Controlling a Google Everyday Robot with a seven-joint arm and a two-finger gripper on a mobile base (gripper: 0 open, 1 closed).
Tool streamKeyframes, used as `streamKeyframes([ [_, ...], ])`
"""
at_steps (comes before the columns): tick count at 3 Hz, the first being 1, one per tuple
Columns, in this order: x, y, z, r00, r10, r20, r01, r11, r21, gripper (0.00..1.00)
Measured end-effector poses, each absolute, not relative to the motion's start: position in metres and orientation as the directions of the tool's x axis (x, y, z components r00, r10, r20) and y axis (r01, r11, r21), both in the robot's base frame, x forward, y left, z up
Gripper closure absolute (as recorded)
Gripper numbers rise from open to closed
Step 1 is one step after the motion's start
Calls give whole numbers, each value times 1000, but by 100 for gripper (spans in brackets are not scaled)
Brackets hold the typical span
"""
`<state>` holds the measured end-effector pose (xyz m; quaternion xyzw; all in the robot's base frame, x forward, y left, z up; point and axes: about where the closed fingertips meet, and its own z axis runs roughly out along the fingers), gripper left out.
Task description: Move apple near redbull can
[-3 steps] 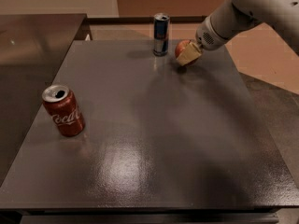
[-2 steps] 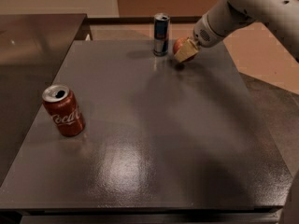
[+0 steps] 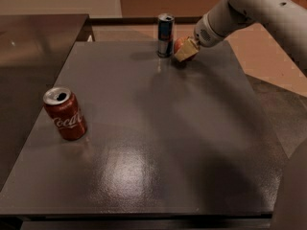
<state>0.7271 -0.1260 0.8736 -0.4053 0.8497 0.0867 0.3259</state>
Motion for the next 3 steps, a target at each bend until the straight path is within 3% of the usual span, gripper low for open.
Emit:
streamKeyframes([
  [3,734,-119,857,-468,-629,-621,-752,652,-94,4],
])
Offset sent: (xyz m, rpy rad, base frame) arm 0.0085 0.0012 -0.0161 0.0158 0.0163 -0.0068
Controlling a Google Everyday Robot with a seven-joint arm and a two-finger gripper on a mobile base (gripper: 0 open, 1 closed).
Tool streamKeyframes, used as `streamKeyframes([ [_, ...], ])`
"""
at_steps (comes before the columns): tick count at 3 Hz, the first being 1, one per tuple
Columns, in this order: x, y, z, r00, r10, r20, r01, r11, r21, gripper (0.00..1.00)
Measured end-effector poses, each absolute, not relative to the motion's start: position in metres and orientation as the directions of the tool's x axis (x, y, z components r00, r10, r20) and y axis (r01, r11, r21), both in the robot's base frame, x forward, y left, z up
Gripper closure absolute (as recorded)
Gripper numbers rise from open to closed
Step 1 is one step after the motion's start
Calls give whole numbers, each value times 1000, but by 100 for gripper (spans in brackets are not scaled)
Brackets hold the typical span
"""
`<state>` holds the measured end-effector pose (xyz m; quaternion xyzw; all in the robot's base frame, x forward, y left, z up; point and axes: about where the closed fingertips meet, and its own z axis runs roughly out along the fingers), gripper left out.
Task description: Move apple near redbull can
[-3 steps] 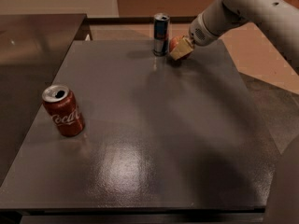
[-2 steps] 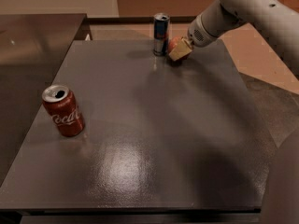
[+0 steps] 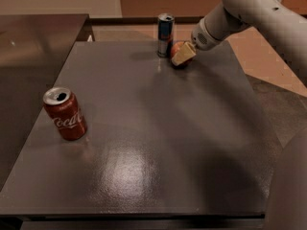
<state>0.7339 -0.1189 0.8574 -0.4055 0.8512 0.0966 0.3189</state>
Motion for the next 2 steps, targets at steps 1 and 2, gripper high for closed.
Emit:
streamKeyframes([
  [1,734,-118,856,-468,-630,-620,-753,651,-92,0],
  [2,734,-118,856,-468,-630,-620,-754,651,-92,0],
])
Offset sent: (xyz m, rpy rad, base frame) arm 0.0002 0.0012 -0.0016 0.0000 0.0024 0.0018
